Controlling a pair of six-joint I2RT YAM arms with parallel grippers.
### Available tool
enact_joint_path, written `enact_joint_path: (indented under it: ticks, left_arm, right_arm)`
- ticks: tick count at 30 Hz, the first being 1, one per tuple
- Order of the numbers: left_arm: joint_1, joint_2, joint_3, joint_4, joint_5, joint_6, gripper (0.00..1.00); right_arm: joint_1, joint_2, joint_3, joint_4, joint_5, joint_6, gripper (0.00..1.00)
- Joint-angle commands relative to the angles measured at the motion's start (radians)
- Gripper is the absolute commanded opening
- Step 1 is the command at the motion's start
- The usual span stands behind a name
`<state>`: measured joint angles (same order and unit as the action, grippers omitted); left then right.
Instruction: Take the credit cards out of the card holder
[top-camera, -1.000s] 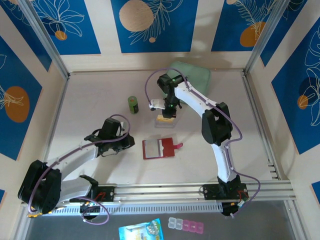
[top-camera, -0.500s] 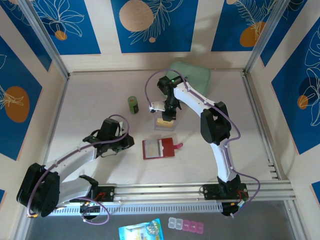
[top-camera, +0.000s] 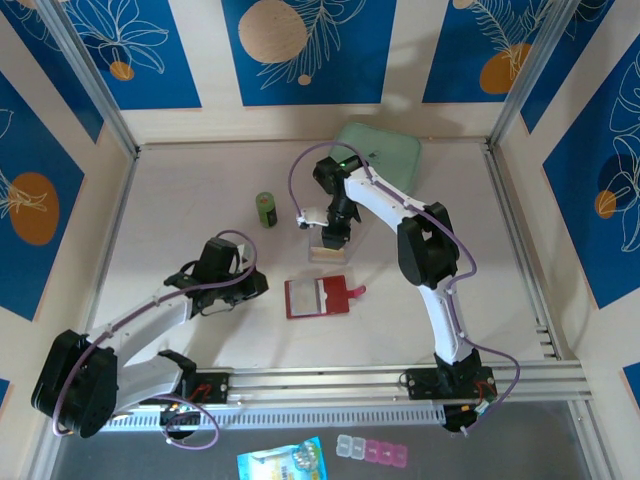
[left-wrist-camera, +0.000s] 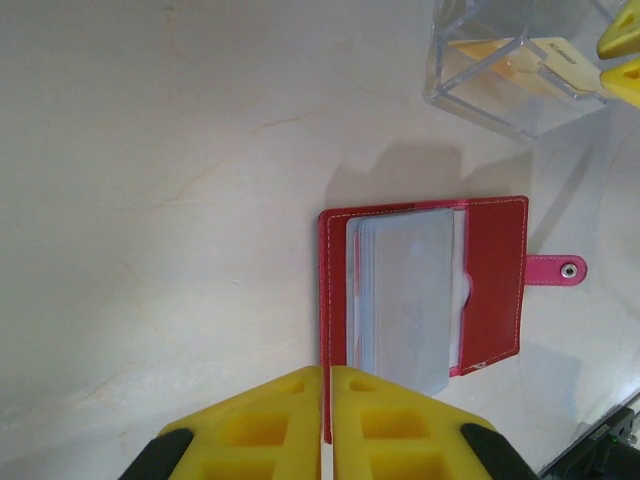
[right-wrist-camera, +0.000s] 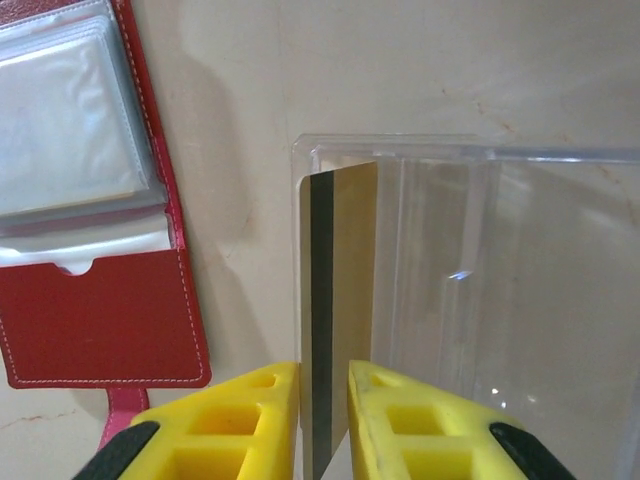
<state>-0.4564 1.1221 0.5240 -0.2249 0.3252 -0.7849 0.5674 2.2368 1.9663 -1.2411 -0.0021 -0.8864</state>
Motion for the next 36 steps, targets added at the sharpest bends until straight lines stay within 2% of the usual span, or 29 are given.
enact_joint_path:
  ticks: [1,4,12,18,22,29,36]
  left_arm:
    - [0.011,-0.010,-0.016,-0.004,0.018,-0.011,0.11]
    - [0.012,-0.004,-0.019,0.007,0.022,-0.016,0.12]
    - [0.010,0.002,-0.025,0.029,0.032,-0.024,0.11]
    - [0.010,0.020,-0.031,0.056,0.050,-0.031,0.11]
    - [0.011,0.027,-0.035,0.066,0.058,-0.036,0.11]
    - [0.011,0.021,-0.041,0.072,0.058,-0.041,0.11]
    - [0.010,0.026,-0.044,0.073,0.057,-0.041,0.11]
  right_arm:
    - [-0.004,-0.050,0.016,0.032,0.039,0.031,0.22]
    - [-0.006,-0.075,0.016,0.066,0.096,0.052,0.21]
    - [0.001,-0.135,-0.030,0.143,0.146,0.113,0.21]
    - [0.006,-0.148,-0.103,0.242,0.164,0.182,0.08]
    - [0.017,-0.141,-0.139,0.261,0.159,0.196,0.05]
    - [0.032,-0.129,-0.190,0.283,0.141,0.210,0.07]
    - [0.042,-0.117,-0.205,0.290,0.161,0.213,0.16]
